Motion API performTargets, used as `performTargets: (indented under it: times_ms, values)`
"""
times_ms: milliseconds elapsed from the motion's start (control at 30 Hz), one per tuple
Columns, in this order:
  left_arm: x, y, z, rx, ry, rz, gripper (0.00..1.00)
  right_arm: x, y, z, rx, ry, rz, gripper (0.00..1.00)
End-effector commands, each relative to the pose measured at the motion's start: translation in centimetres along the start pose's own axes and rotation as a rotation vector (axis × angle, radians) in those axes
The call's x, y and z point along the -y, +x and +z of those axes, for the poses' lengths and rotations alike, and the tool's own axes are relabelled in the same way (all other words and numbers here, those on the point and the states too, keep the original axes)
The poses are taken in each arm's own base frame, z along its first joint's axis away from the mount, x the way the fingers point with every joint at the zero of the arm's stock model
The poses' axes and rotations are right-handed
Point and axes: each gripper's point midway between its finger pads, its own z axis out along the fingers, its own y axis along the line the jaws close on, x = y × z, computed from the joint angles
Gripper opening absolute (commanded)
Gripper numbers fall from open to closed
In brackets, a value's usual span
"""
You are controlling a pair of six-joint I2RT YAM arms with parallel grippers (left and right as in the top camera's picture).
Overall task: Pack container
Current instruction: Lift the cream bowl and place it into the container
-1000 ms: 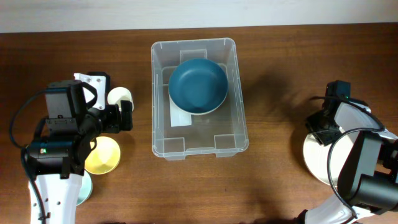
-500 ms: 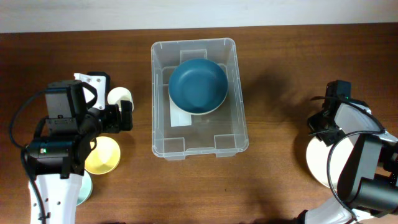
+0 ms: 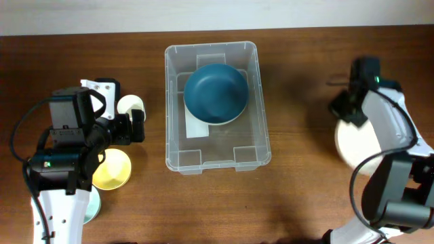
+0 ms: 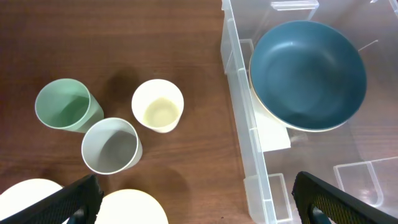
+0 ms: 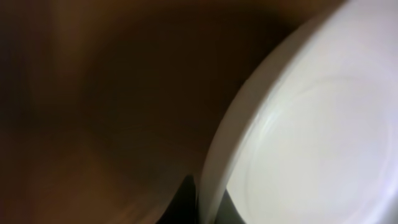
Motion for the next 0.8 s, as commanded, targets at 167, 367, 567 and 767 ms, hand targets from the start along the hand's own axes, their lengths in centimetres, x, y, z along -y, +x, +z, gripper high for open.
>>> performTargets:
  times_ms: [167, 367, 567, 767]
  values:
    - [-0.1, -0.7, -0.4, 0.02, -0.006, -0.006, 1.0, -14.0, -0.7, -15.1, 0.308, -0.26, -0.722, 0.04]
    - [-0.1, -0.7, -0.4, 0.019, -0.006, -0.006, 1.0, -22.2, 6.6, -20.6, 0.47, -0.384, -1.246, 0.04]
    - [-0.1, -0.7, -0.4, 0.019, -0.006, -0.006, 1.0, -26.6, 14.6, -21.7, 0.525, -0.449, -1.631, 0.04]
    - [-0.1, -0.7, -0.4, 0.019, -0.006, -0.006, 1.0, -29.0, 18.8, -19.8, 0.496, -0.497, -1.787, 0.04]
